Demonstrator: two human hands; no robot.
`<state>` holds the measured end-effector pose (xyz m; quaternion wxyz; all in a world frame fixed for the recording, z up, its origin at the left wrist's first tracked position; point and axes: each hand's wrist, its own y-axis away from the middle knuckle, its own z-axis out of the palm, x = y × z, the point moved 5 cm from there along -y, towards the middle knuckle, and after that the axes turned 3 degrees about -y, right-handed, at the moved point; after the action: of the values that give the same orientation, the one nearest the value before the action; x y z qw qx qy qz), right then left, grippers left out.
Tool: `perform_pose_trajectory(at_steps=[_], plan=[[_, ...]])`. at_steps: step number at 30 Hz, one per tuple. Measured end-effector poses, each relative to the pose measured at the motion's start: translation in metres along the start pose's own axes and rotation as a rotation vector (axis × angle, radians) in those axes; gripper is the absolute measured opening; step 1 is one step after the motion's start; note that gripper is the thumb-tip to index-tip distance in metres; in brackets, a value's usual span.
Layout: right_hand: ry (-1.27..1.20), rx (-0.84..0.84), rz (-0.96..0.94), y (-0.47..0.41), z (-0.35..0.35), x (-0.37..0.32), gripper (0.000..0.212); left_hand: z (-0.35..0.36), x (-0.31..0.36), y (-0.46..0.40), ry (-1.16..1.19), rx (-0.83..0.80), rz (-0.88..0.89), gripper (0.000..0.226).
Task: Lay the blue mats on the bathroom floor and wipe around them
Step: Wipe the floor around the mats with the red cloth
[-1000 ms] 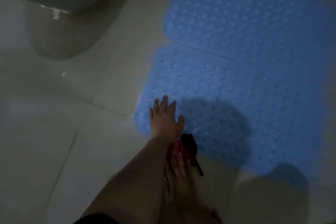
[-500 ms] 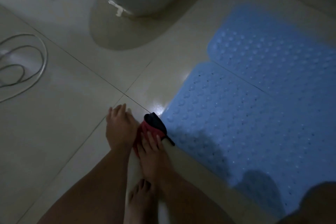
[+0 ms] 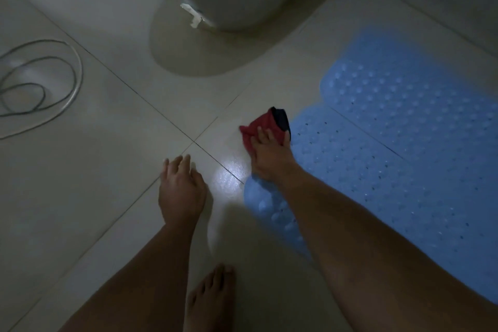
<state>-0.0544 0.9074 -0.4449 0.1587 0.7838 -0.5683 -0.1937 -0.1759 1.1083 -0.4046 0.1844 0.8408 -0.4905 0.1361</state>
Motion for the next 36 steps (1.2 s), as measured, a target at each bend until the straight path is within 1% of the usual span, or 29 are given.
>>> perform_pose_trajectory(at_steps=[2,3,5,7,9,11,12,14,16,18,20,21,23,25,29,33,36], plan=[[0.010,0.005,-0.041,0.012,0.010,-0.009,0.063,0.001,0.001,0.001,0.012,-0.008,-0.040,0.045],[0.009,0.015,-0.099,0.022,0.019,-0.018,0.063,0.001,0.003,0.001,0.020,-0.010,-0.057,0.046],[0.021,-0.013,-0.281,0.047,0.038,-0.040,0.066,0.004,0.007,0.000,0.008,-0.017,-0.060,0.046],[0.068,-0.085,-0.446,0.066,0.050,-0.051,0.066,0.008,0.012,-0.004,0.004,-0.024,-0.031,0.045],[0.081,-0.114,-0.517,0.072,0.051,-0.048,0.065,0.010,0.016,-0.009,0.022,-0.019,-0.022,0.045],[0.079,-0.084,-0.565,0.067,0.045,-0.037,0.065,0.012,0.025,-0.016,0.016,-0.012,0.000,0.046],[0.062,-0.053,-0.556,0.059,0.042,-0.029,0.065,0.013,0.030,-0.020,0.006,-0.018,0.001,0.046],[-0.035,0.003,-0.448,0.040,0.032,-0.005,0.062,0.017,0.040,-0.025,-0.014,-0.023,0.031,0.046],[-0.112,0.031,-0.346,0.017,0.019,0.022,0.060,0.025,0.054,-0.031,-0.030,0.003,0.111,0.043],[-0.139,0.040,-0.335,0.002,0.005,0.035,0.060,0.040,0.063,-0.034,-0.078,0.016,0.202,0.044],[-0.168,0.077,-0.282,-0.016,-0.008,0.049,0.059,0.066,0.081,-0.038,-0.134,-0.023,0.330,0.056],[-0.190,0.090,-0.240,-0.026,-0.015,0.056,0.058,0.082,0.094,-0.039,-0.154,-0.078,0.395,0.061],[-0.235,0.094,-0.162,-0.044,-0.026,0.069,0.057,0.103,0.121,-0.041,-0.176,-0.151,0.458,0.064],[-0.247,0.090,-0.102,-0.061,-0.037,0.082,0.058,0.117,0.149,-0.043,-0.184,-0.170,0.487,0.065],[-0.274,0.102,-0.014,-0.092,-0.057,0.110,0.057,0.144,0.186,-0.059,-0.283,-0.168,0.633,0.070],[-0.289,0.162,0.040,-0.117,-0.073,0.135,0.057,0.165,0.213,-0.087,-0.308,-0.166,0.691,0.076],[-0.297,0.213,0.062,-0.134,-0.075,0.148,0.058,0.178,0.232,-0.103,-0.280,-0.152,0.685,0.082]])
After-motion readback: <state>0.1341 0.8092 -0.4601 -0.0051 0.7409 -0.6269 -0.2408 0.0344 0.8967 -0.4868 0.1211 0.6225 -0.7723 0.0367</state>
